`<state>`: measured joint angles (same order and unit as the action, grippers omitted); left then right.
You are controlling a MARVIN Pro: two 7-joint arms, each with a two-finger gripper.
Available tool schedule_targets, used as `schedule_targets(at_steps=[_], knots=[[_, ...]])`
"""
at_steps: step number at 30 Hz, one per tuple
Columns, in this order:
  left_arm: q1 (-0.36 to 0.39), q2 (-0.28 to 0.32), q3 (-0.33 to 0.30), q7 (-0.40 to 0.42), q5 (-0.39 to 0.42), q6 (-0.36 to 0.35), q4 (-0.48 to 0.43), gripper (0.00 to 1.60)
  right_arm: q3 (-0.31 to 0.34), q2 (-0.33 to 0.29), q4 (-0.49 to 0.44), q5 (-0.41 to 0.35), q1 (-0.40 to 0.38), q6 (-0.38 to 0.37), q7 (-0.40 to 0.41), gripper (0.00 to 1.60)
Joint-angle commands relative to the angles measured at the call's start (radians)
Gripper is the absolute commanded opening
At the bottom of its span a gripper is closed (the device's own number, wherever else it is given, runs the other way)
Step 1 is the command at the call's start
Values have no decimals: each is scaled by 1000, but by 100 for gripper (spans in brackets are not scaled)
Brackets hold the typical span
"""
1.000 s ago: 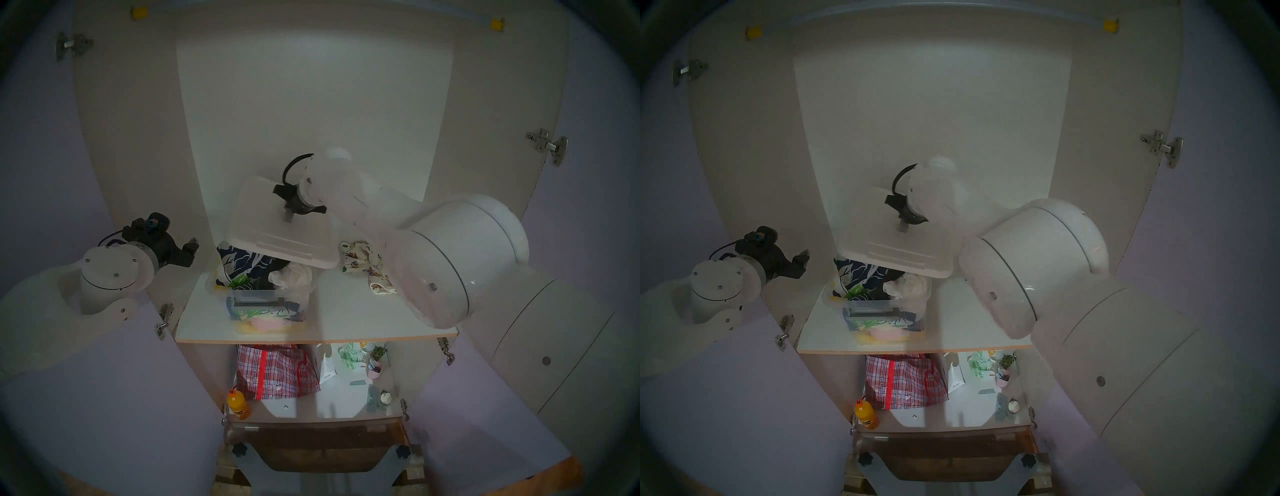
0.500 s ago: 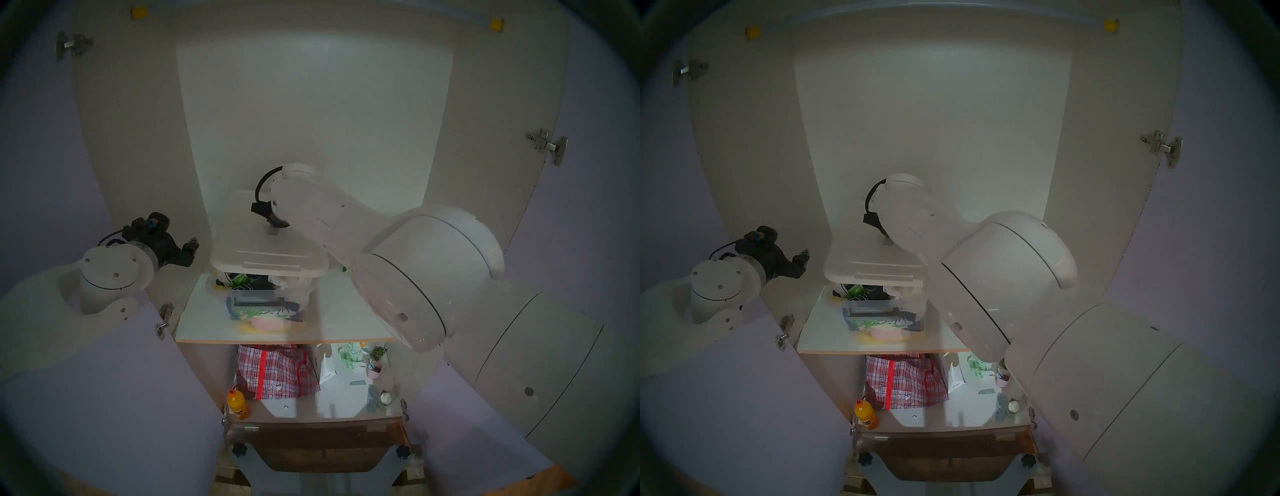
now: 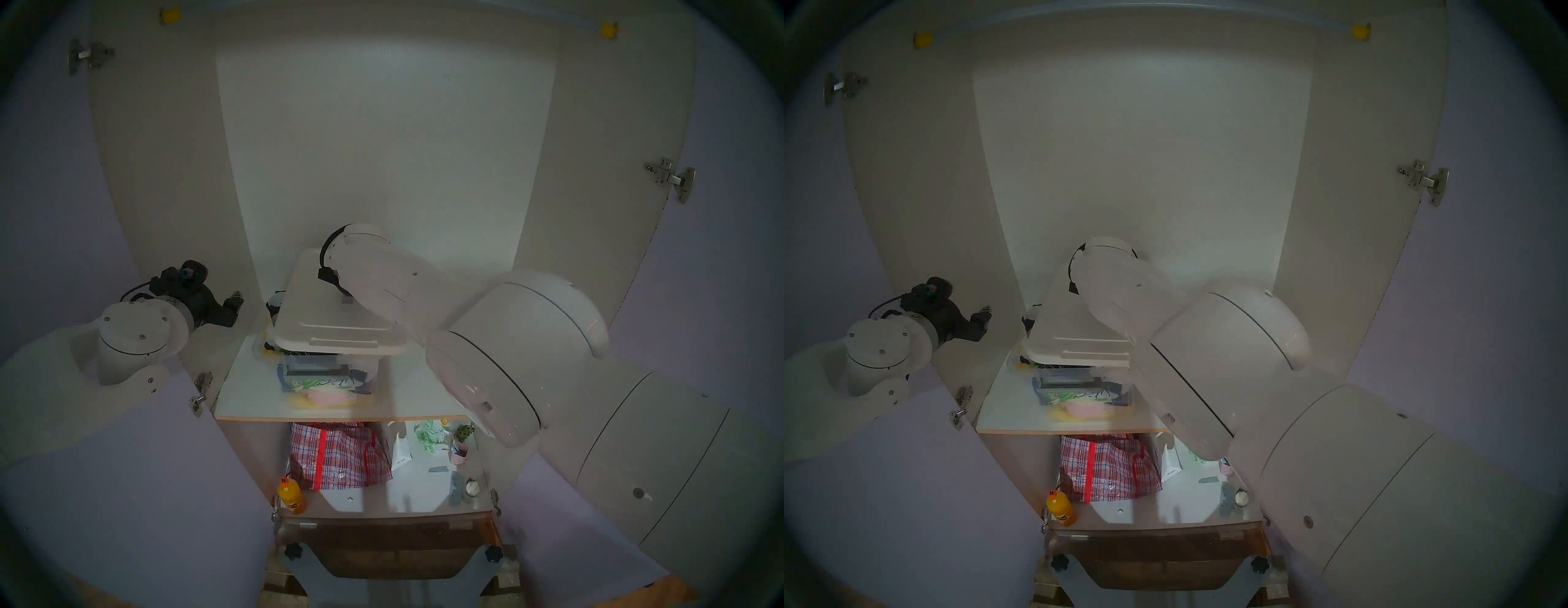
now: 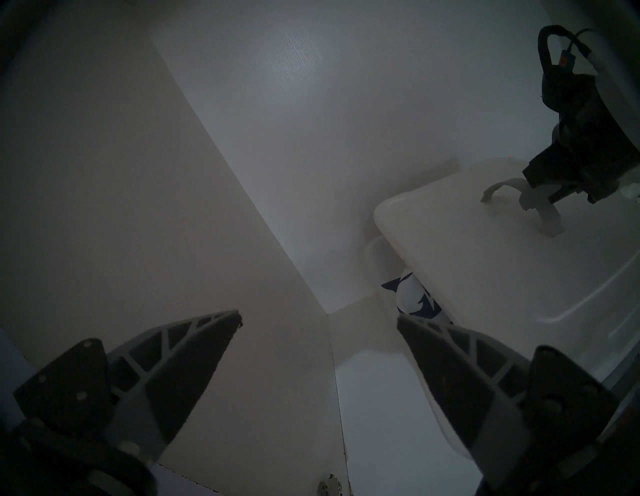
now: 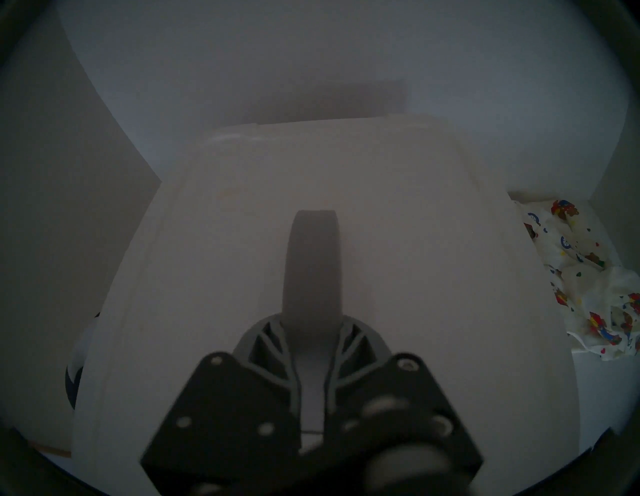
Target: Take clothing out of the storage bin and put the lid back on the bin
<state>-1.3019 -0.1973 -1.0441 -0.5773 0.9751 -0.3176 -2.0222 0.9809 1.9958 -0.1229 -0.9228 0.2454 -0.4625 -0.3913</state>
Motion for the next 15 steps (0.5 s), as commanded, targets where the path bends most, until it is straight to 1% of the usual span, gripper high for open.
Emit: schedule_targets(at_steps=[1, 7, 15], knots=[[21, 10, -21, -2, -5, 6, -7, 160, 2, 11, -61, -11, -12, 12, 6, 0], [21, 10, -21, -2, -5, 6, -7, 160, -11, 11, -100, -12, 6, 6, 9, 0], [21, 9, -20, -2, -5, 5, -7, 160, -66, 11, -169, -14, 37, 0, 11, 0]])
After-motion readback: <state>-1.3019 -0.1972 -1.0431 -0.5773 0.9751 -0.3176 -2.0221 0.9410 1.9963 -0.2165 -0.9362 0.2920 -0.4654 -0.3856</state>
